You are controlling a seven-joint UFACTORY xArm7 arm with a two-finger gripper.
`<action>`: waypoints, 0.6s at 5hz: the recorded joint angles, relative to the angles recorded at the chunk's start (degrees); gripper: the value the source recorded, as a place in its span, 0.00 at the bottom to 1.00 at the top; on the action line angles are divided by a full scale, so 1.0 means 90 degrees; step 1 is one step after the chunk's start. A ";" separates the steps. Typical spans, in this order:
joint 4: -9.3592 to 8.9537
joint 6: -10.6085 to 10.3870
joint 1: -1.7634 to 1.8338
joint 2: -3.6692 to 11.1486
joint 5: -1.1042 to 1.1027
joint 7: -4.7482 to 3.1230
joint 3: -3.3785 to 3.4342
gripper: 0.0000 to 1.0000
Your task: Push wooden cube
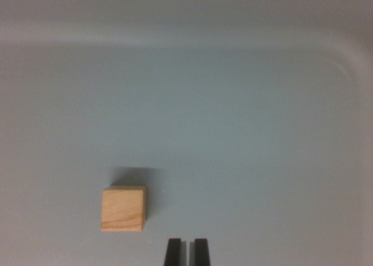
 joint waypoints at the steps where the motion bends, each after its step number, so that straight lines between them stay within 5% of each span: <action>1: 0.0000 0.0000 0.0000 0.0000 0.0000 0.0000 0.0000 0.00; 2: -0.0257 -0.0285 0.0028 0.0072 0.0008 0.0049 0.0031 0.00; 3: -0.0257 -0.0285 0.0028 0.0072 0.0008 0.0049 0.0031 0.00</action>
